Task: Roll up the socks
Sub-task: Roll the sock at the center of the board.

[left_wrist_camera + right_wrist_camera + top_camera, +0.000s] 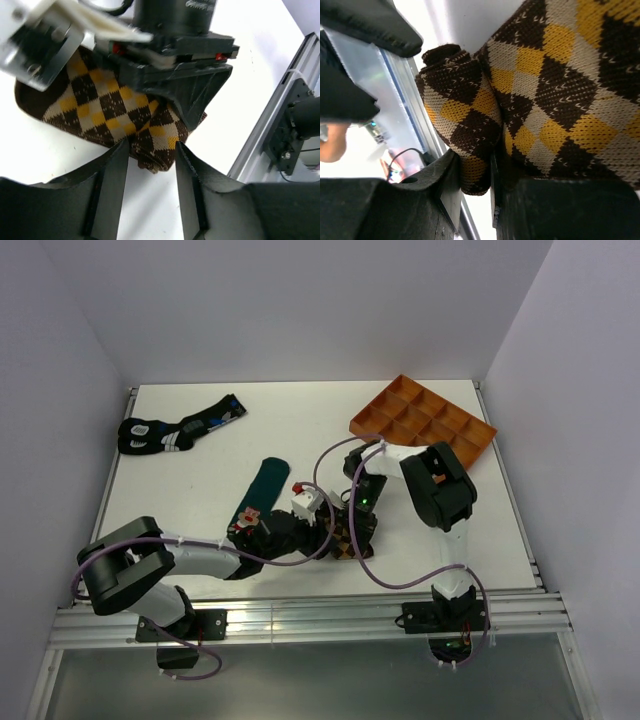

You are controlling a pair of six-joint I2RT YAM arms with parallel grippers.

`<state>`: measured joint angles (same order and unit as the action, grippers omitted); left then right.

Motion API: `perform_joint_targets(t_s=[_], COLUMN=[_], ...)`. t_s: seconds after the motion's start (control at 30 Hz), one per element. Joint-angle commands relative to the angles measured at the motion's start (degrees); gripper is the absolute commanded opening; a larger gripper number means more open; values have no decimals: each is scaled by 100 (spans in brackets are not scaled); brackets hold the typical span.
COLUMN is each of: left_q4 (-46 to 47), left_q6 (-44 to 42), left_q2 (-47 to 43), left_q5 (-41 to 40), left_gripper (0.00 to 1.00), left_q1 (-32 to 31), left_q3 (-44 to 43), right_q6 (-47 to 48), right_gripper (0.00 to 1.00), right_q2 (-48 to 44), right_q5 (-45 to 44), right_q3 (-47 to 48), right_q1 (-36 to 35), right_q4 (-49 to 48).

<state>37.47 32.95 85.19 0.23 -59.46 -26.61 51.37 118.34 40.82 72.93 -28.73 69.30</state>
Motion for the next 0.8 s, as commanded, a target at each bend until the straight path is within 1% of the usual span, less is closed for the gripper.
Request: perform_joint_targets(t_s=[0.0,0.13,0.37,0.67,0.77], left_q4=[75,172,445,1147,1271], left_q6=[-728,-948,-1054,-694,-510], left_q2=[-55,146,718,1202,1395], left_q5=[-234,-76,364,812,926], left_gripper=[48,51,52,51,49], left_q1=[-74,-92,-101,-136,-153], left_q3=[-274,-388,-547,-354,-345], right_q6=[-66,-154,-268,-514,-681], right_gripper=[8,8,9,9,9], right_q2=[215,250,382,400,374], right_q5=[-285,-320,-311,-338,-329], right_q3=[143,213,354,380,371], right_q1=[-19,-19,-19,-19,-19], right_q4=[66,84,145,5,-126])
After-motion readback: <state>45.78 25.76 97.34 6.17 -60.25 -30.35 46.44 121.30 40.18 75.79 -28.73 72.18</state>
